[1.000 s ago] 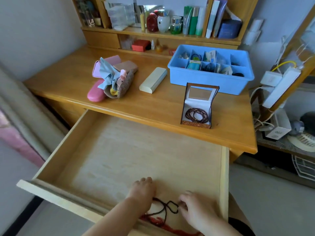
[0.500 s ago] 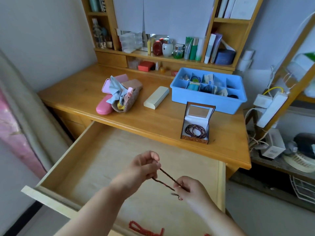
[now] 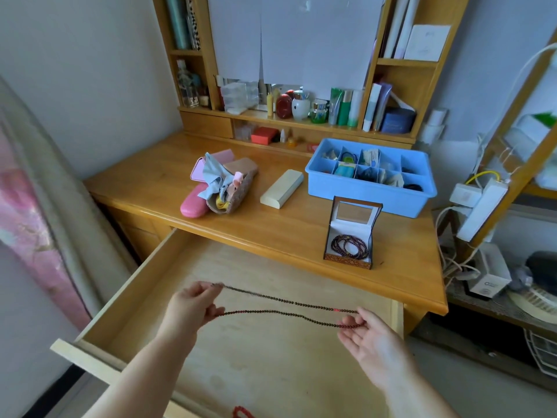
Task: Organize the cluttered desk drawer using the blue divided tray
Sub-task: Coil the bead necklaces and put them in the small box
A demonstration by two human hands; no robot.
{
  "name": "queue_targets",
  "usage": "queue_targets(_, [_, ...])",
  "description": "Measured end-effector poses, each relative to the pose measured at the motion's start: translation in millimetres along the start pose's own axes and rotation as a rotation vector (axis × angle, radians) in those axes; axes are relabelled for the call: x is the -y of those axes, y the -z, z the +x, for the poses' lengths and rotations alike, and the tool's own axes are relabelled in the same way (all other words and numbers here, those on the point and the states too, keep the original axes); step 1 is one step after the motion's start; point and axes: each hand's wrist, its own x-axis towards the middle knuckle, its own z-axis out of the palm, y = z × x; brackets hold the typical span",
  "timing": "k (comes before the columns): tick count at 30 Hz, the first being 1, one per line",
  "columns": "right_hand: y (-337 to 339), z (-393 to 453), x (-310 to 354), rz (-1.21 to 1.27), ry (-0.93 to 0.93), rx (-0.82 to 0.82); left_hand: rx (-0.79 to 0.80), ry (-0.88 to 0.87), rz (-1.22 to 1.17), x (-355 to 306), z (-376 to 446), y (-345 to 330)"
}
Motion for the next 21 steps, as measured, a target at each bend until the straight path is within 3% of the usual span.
queue_targets(3, [-20,-12,4,-0.078,0.072,0.16,0.092,-0.27,0.523,-6,-21,-18])
queue_targets(5, [-35,-21,8,-0.324,0.227,0.269,0.265,-0.442,0.77,-14,-40,-36])
queue_targets(7, [-50,-30,6,-0.579,0.349,0.358,0.399,-0.52,0.877,-18,-58,-56])
queue_targets(10, [-61,-38,-3,-0.758,0.325,0.445,0.427,-0.589,0.84,-21,-71,-84])
queue_targets(13, [-60,-40,-6,-0.718,0.167,0.422,0.358,-0.486,0.702,-30,-59,-92])
queue_targets(17, [-48,-32,5,-0.219,-0.119,0.21,0.438,0.003,0.301,-25,-29,-63])
queue_targets(21, [-36,-25,24,-0.133,-0.08,0.113,0.344,0.3,-0.226,1,-14,-27])
